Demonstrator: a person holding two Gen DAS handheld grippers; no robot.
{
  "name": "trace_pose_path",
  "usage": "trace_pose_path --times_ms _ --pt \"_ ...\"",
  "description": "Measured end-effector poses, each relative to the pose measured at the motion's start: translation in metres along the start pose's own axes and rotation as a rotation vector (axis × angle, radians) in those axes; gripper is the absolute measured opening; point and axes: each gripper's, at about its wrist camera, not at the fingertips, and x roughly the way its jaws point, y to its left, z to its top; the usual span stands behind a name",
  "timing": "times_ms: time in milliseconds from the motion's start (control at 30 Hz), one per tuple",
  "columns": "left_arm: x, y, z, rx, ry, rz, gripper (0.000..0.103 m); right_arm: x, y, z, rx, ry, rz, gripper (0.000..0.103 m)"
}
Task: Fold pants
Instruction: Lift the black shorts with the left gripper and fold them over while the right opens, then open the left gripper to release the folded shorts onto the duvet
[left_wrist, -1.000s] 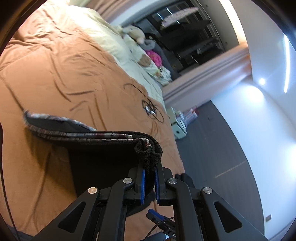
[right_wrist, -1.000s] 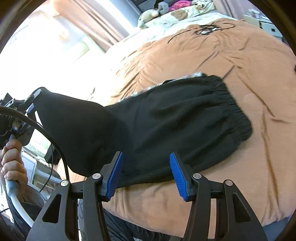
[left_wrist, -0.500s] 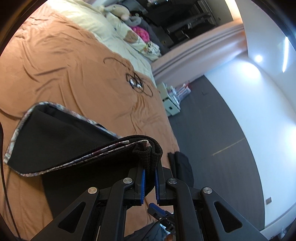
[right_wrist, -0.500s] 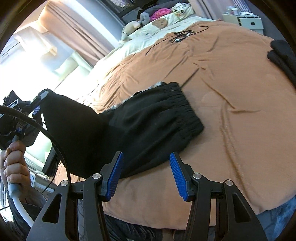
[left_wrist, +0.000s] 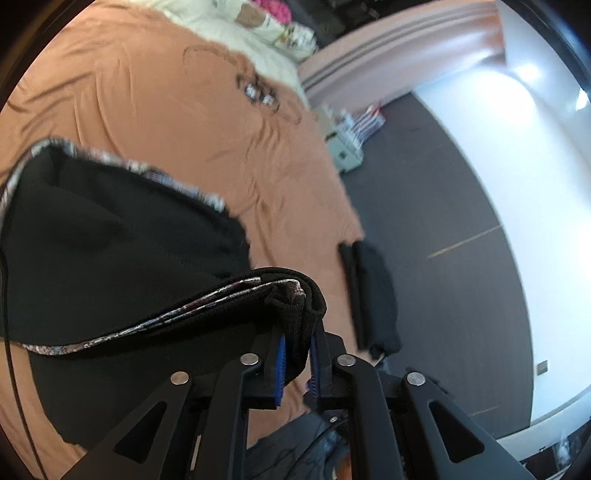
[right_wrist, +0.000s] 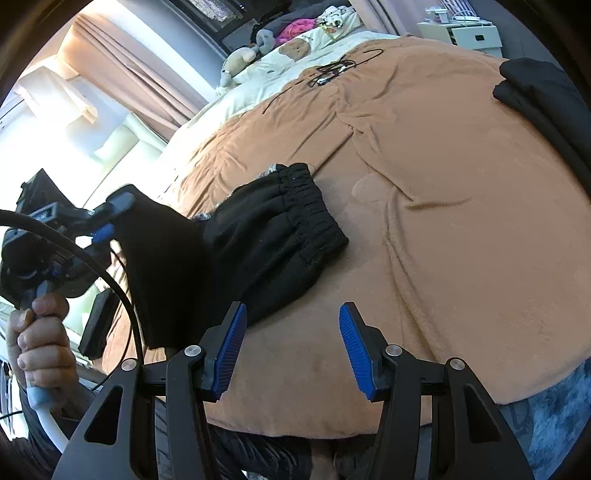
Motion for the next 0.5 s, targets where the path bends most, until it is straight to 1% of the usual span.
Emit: trace_pose_path --times_ms 33,67,100,133,233,400,500 --pt "0.004 0.003 -0.002 -0.011 0.022 0.003 0.04 0.0 0.0 0.0 -0.002 0.003 0.0 0.052" --pt "0.007 0.008 -0.004 -0.029 0.033 0.0 0.051 0.001 0.002 -0.001 -0.005 0.008 -0.002 0.059" --pt "0.006 0.012 -0.006 -0.043 0.028 0.003 0.069 0.002 0.002 0.0 -0.006 0.009 -0.001 0.064" --pt "0.002 0.017 -0.009 -0.052 0.011 0.016 0.076 0.003 0.003 0.0 -0.008 0.009 0.001 0.064" --pt "-0.01 0.032 -0.012 -0.074 -0.01 0.052 0.077 0.012 0.006 0.001 -0.02 0.027 0.004 0.064" --pt "-0.036 0.068 -0.017 -0.156 -0.047 0.121 0.077 0.028 0.019 0.003 -0.052 0.048 0.008 0.064" --pt "-0.049 0.094 -0.021 -0.216 -0.066 0.155 0.077 0.041 0.028 0.005 -0.092 0.063 -0.013 0.064"
